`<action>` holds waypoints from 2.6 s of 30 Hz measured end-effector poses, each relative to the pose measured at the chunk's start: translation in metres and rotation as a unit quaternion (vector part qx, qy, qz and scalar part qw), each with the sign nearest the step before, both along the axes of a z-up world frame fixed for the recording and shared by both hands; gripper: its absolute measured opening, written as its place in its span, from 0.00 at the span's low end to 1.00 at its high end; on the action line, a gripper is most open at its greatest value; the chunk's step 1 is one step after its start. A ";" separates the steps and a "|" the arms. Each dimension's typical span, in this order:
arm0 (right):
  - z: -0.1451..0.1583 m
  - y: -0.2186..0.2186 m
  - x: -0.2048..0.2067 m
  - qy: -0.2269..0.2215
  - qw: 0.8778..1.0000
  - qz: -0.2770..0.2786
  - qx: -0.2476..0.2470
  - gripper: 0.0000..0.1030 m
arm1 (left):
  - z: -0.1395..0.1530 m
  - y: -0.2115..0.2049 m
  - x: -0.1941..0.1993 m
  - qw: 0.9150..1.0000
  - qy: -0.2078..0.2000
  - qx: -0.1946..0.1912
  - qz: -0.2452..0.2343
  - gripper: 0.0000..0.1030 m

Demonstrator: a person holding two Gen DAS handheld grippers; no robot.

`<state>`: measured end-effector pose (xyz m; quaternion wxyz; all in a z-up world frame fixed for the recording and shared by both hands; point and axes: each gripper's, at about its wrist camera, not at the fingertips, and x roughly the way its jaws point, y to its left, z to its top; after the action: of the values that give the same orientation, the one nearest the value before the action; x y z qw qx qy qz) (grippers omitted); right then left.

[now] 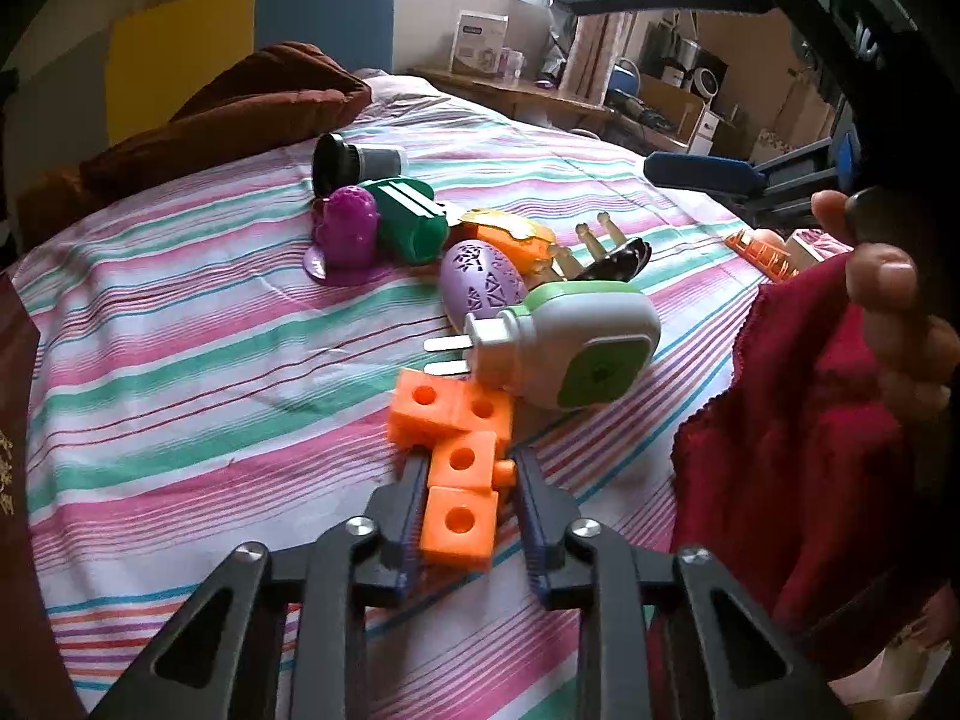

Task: Organize rigid objects
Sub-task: 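Grasp the orange cubes with the left tool while the right tool approaches the white-green device, then grasp the white-green plug device with the right tool, then carry the orange cubes into the gold tray and release with the left tool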

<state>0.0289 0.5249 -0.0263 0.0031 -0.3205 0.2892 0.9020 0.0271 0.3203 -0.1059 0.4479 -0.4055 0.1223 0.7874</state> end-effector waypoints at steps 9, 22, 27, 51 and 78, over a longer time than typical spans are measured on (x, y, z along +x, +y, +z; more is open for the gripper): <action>-0.010 -0.027 -0.012 -0.039 0.996 0.068 0.038 0.99 | 0.000 -0.020 0.011 1.000 0.016 0.009 0.005 0.25; -0.038 -0.056 -0.029 -0.139 0.976 0.115 0.122 0.72 | 0.004 -0.057 0.030 0.998 0.066 -0.003 0.023 0.25; -0.045 -0.061 -0.029 -0.175 0.965 0.122 0.152 0.72 | 0.000 -0.062 0.026 0.998 0.062 0.001 0.020 0.25; -0.065 -0.074 -0.011 -0.167 0.980 0.094 0.055 0.53 | 0.052 -0.117 0.024 0.993 0.052 0.098 0.041 0.25; -0.045 -0.148 -0.031 -0.128 0.987 0.098 -0.011 0.53 | 0.037 -0.301 -0.181 0.938 -0.101 0.010 0.330 0.25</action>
<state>-0.0022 0.3771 -0.0713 -0.0513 -0.4599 0.2634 0.8465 -0.1541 0.0195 -0.0688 0.1766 -0.4959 -0.0726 0.8471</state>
